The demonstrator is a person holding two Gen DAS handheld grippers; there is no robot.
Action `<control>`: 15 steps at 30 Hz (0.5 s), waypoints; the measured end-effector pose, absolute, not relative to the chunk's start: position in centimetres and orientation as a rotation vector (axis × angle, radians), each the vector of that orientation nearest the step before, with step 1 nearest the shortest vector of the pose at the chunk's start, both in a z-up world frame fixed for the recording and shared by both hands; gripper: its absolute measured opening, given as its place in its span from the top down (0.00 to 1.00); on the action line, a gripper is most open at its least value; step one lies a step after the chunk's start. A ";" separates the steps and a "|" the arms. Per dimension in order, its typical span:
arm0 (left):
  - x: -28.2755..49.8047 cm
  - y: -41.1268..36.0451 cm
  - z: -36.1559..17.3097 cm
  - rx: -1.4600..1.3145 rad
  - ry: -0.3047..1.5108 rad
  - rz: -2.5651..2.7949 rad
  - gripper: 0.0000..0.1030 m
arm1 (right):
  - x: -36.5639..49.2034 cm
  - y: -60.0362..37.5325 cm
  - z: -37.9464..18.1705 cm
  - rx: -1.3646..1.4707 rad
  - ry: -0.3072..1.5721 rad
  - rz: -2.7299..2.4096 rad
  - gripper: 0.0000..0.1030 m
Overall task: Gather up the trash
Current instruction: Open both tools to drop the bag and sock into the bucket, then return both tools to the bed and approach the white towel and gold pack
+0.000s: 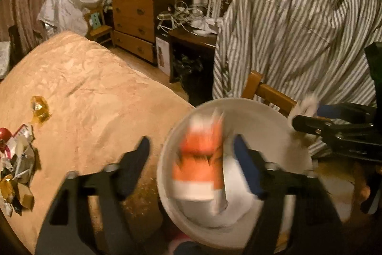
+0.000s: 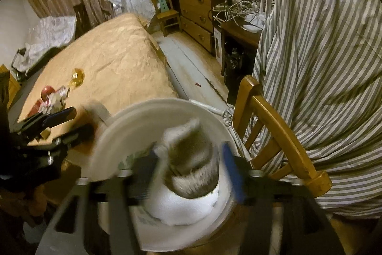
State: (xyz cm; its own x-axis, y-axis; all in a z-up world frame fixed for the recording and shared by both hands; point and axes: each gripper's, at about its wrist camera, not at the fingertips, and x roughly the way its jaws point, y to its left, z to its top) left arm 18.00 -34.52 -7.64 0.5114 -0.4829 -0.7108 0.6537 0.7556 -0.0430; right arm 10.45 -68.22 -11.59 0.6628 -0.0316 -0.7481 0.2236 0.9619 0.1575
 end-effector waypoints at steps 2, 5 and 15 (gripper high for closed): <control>18.2 -34.5 -7.6 0.237 0.778 -0.691 0.28 | 10.2 -68.3 -11.5 0.249 0.825 -0.148 0.36; 18.3 -34.4 -7.7 0.237 0.782 -0.689 0.28 | 10.0 -68.2 -11.4 0.252 0.819 -0.148 0.36; 18.2 -31.3 -7.7 0.208 0.780 -0.674 0.28 | 8.4 -65.9 -9.9 0.232 0.736 -0.136 0.33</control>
State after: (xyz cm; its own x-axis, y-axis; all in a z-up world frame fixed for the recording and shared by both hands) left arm 18.19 -31.28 -7.67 0.5161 -0.4826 -0.7077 0.6301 0.7735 -0.0679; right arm 8.45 -65.88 -9.87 0.7338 -0.0416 -0.6781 0.2040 0.9655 0.1615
